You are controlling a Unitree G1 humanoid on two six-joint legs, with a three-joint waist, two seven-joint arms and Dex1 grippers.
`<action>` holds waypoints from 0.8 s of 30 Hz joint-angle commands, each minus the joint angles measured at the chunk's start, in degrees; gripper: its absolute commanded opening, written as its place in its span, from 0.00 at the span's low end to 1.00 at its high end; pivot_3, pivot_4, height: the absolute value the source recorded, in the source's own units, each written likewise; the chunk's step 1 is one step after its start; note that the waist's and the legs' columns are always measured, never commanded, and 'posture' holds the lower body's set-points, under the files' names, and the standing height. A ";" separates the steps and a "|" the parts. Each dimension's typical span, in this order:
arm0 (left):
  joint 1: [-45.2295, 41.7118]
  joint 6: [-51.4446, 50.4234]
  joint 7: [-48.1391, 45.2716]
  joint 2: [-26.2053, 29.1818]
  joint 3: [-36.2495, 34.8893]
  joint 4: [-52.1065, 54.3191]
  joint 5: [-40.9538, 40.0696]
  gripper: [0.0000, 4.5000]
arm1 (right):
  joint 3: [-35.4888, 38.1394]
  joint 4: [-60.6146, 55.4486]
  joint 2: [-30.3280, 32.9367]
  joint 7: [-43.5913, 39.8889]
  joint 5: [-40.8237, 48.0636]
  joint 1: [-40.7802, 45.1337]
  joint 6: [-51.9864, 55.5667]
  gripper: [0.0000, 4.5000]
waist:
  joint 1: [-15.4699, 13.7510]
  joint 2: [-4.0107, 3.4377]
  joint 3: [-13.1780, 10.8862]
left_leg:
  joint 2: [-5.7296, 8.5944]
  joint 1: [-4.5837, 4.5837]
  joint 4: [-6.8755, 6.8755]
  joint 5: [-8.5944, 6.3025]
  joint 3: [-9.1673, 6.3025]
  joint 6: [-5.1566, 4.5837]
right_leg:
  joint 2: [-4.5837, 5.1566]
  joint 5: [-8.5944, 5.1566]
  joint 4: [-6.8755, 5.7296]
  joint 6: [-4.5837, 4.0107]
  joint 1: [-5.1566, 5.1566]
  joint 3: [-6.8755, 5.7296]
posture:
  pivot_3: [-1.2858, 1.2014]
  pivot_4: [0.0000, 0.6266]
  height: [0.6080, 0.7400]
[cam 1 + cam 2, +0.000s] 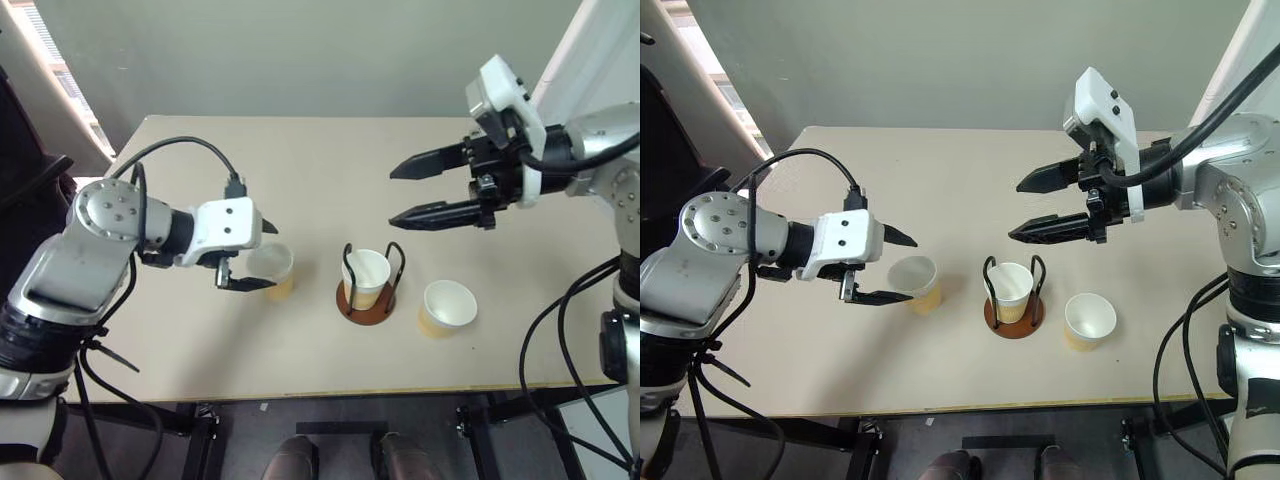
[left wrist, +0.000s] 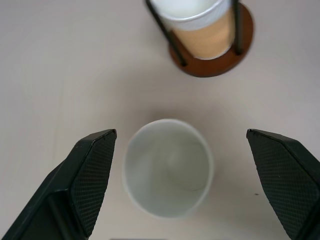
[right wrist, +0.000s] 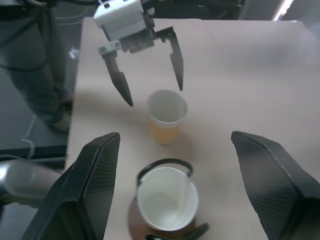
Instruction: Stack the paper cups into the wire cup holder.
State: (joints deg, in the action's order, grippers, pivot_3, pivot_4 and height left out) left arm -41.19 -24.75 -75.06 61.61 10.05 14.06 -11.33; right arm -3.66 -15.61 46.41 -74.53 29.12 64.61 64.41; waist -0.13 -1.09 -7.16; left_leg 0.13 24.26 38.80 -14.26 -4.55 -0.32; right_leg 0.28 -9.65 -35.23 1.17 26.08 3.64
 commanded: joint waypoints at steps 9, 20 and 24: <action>1.10 -4.05 -1.63 3.47 1.50 3.38 3.39 1.00 | 2.48 -1.57 1.90 1.81 8.59 0.98 0.59 0.82 | 0.04 -0.01 0.00 | -0.01 -0.04 0.01 -0.27 -0.02 -0.44 | 0.00 -0.01 -0.29 -0.03 0.10 0.00 | 0.52 0.24 1.00; 3.58 -0.67 -1.16 3.19 3.83 0.34 8.46 1.00 | 2.50 -1.44 2.29 4.67 12.39 0.99 -0.09 0.82 | 0.03 0.00 0.00 | -0.01 -0.08 0.11 -0.28 -0.02 -0.44 | 0.02 -0.08 -0.67 -0.14 0.18 -0.02 | 0.52 0.24 1.00; 2.82 2.00 -0.51 1.75 4.79 -2.34 10.71 1.00 | 2.36 -1.24 2.34 5.64 12.74 1.01 -0.50 0.82 | 0.03 0.00 0.00 | -0.01 -0.10 0.10 -0.29 -0.02 -0.43 | 0.02 -0.05 -0.73 -0.18 0.19 -0.02 | 0.52 0.24 1.00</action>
State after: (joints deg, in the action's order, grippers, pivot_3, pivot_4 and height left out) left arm -37.43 -24.17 -75.85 63.43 14.92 12.14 -1.77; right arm -3.38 -16.04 48.04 -69.45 40.90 64.59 64.79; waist -0.10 -1.09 -7.16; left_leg 0.12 24.16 38.90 -14.55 -4.57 -0.75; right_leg 0.30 -9.70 -35.97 0.98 26.27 3.62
